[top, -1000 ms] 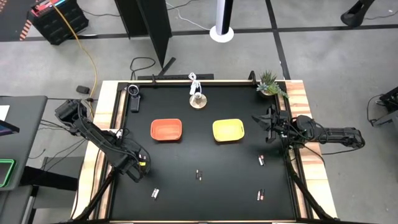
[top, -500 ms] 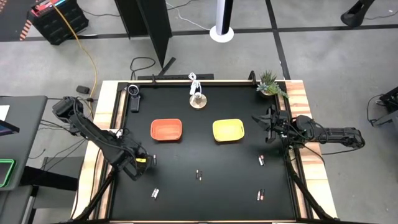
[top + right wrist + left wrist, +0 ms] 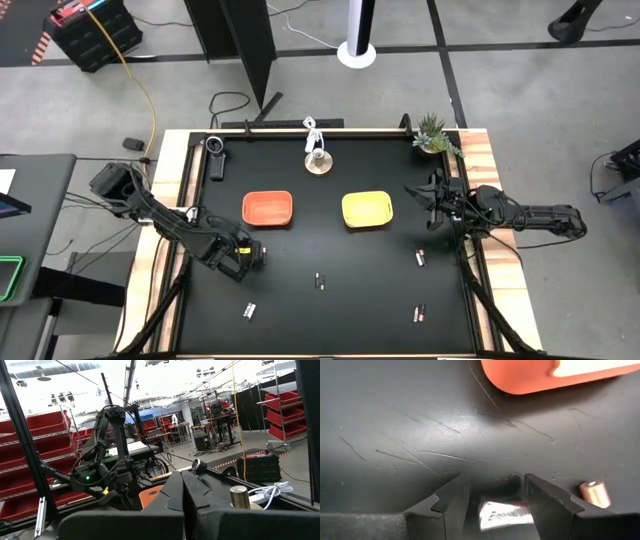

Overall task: Sort batteries
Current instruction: Put the silver battery into the orange bin

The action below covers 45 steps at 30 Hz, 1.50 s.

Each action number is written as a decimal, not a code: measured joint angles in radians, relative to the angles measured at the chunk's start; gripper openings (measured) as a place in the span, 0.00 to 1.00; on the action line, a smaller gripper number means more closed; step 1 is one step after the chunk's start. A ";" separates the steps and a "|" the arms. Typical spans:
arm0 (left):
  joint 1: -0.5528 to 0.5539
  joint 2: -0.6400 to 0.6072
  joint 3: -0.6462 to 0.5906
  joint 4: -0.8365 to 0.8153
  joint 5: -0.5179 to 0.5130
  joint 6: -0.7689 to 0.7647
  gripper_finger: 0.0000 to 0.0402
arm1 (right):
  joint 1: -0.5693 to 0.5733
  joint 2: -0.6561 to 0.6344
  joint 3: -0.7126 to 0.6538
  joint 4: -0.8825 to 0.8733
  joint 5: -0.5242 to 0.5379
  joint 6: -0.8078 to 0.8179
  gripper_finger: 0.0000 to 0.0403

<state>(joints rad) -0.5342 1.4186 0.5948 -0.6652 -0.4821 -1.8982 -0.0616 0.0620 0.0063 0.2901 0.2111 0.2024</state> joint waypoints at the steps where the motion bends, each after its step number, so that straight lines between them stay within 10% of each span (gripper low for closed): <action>1: 0.010 0.019 0.000 0.013 0.000 0.018 0.47 | 0.000 0.000 0.000 0.000 0.000 0.000 0.01; 9: 0.024 0.029 0.029 -0.008 0.021 0.071 0.47 | 0.000 0.000 0.000 0.001 0.000 0.000 0.01; 20: -0.002 -0.071 0.184 -0.129 -0.080 0.636 0.47 | 0.000 0.004 0.000 -0.018 0.000 0.000 0.01; 28: -0.004 -0.029 0.186 -0.129 0.091 0.914 0.47 | 0.000 0.003 0.000 -0.020 0.000 0.002 0.01; 45: -0.013 0.045 0.137 -0.103 0.215 0.975 0.55 | 0.000 0.003 0.000 -0.020 0.000 0.002 0.01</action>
<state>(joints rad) -0.5472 1.4635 0.7313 -0.7678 -0.2671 -0.9236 -0.0612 0.0654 0.0063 0.2699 0.2111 0.2039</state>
